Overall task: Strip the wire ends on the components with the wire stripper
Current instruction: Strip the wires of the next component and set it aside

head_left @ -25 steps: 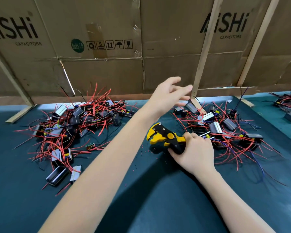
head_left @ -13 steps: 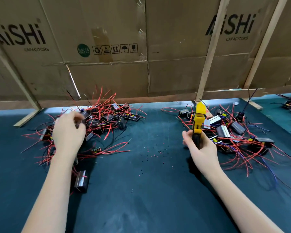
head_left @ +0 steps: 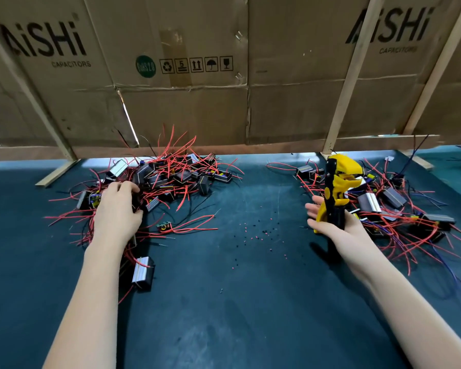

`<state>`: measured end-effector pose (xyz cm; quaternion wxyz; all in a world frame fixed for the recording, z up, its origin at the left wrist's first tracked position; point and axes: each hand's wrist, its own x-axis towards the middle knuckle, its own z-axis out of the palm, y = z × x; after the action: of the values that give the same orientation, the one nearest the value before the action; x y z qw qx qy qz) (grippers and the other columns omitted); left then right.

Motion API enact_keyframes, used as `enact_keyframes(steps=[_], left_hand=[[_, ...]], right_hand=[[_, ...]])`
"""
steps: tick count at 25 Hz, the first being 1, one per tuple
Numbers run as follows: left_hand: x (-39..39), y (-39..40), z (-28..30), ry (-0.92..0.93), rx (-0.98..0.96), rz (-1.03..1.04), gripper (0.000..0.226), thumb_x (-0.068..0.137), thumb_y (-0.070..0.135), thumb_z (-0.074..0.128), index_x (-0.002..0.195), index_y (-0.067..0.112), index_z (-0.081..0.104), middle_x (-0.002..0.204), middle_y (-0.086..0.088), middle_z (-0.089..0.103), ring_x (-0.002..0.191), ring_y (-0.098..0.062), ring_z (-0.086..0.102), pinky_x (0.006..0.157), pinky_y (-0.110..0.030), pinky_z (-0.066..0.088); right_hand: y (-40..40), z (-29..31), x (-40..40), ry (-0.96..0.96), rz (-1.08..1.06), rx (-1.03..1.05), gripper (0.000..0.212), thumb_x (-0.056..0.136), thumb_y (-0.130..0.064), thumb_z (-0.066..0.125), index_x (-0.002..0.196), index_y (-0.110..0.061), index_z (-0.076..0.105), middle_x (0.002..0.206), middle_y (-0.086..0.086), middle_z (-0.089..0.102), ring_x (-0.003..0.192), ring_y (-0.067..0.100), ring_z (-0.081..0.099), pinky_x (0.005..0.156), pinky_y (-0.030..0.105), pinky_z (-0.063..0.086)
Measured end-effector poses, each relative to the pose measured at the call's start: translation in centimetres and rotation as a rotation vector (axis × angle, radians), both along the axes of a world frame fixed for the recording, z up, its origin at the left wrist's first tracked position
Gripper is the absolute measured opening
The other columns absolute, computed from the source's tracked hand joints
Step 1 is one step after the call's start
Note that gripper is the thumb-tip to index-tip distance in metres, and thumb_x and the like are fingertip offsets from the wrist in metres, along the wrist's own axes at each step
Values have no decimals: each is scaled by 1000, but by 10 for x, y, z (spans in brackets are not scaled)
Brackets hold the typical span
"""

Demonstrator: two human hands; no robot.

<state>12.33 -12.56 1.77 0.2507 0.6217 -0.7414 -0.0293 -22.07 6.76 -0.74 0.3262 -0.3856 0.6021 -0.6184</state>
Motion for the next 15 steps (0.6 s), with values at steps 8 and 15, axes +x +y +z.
enact_keyframes(steps=[8, 15], left_hand=[[-5, 13, 22, 432, -427, -59, 30, 79, 3, 72, 109, 8, 71, 107, -12, 63, 95, -27, 64, 93, -41, 51], [-44, 50, 47, 786, -651, -410, 30, 88, 8, 68, 115, 20, 61, 112, 8, 59, 105, -21, 61, 90, -42, 53]], right_hand=[[-6, -7, -1, -62, -136, -20, 14, 86, -20, 73, 100, -19, 72, 105, -7, 73, 110, 19, 65, 95, 29, 48], [-7, -7, -4, 10, -83, 63, 15, 79, -29, 78, 91, -20, 76, 92, -27, 71, 99, 7, 64, 105, 39, 44]])
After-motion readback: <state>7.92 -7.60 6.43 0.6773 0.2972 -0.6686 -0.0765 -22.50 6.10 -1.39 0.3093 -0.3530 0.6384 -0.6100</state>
